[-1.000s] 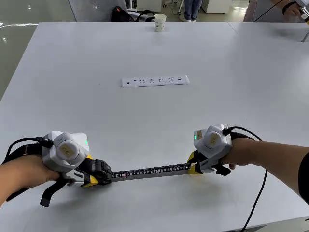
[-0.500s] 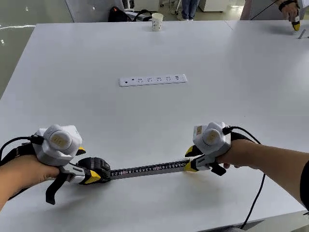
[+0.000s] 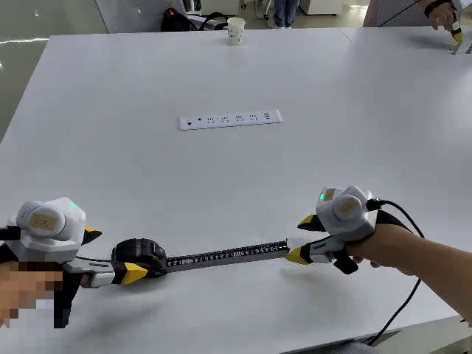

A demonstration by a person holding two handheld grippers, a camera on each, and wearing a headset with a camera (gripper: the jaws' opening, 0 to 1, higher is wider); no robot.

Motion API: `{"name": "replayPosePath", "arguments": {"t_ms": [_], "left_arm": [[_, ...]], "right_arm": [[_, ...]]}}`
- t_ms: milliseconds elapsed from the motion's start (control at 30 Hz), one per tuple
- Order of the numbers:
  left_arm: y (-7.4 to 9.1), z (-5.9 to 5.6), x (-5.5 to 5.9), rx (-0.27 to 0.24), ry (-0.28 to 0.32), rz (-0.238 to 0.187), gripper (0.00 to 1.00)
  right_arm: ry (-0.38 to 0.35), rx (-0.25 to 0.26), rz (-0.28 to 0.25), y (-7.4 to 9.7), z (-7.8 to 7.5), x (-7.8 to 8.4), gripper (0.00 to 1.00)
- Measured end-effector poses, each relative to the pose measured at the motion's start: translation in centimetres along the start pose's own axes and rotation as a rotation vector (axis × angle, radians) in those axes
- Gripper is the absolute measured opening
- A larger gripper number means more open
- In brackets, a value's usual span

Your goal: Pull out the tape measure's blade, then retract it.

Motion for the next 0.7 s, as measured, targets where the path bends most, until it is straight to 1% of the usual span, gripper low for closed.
{"name": "replayPosePath", "arguments": {"t_ms": [67, 200, 233, 300, 367, 400, 433, 533, 567, 633, 700], "left_arm": [[0.5, 0.2, 0.0, -0.014, 0.004, -0.025, 0.8], [1.3, 0.5, 0.4, -0.026, 0.017, -0.05, 0.84], [1.6, 0.6, 0.5, -0.034, 0.018, -0.062, 0.85], [2.2, 0.8, 0.7, -0.048, 0.022, -0.084, 0.87], [2.7, 1.0, 0.6, -0.067, 0.004, -0.116, 0.88], [3.0, 0.9, 0.8, -0.069, 0.006, -0.127, 0.89], [3.2, 0.9, 1.0, -0.07, 0.008, -0.129, 0.9], [3.7, 1.0, 1.7, -0.069, 0.04, -0.144, 0.93], [3.9, 1.1, 2.1, -0.072, 0.043, -0.153, 0.95], [4.1, 1.1, 2.7, -0.078, 0.056, -0.152, 0.97], [4.4, 1.2, 3.3, -0.08, 0.068, -0.157, 0.99]], "right_arm": [[-0.021, 0.012, -0.015, 0.5, 0.0, 0.4, 0.46], [-0.067, 0.049, -0.036, 1.8, -0.2, 1.0, 0.5], [-0.081, 0.055, -0.045, 2.2, -0.2, 1.2, 0.51], [-0.081, 0.057, -0.049, 2.7, 0.2, 1.7, 0.52], [-0.071, 0.063, -0.05, 3.1, 0.5, 2.1, 0.53], [-0.074, 0.067, -0.057, 3.6, 0.7, 2.3, 0.54], [-0.082, 0.072, -0.065, 3.8, 0.8, 2.3, 0.55], [-0.101, 0.085, -0.078, 4.6, 1.0, 2.9, 0.57], [-0.108, 0.095, -0.084, 5.0, 1.0, 3.1, 0.59], [-0.124, 0.114, -0.078, 5.5, 0.9, 3.6, 0.63], [-0.142, 0.129, -0.085, 6.1, 0.7, 4.1, 0.65]]}}
Point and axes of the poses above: the centre of the closed fingertips' face, and the gripper's own axes: y roughly backward along the fingers, z roughly to its left, x roughly out of its underside, the point moved 2 cm from there along y, roughly backward along the fingers, and after that the axes turned 8 degrees about y, right-handed, at the moved point
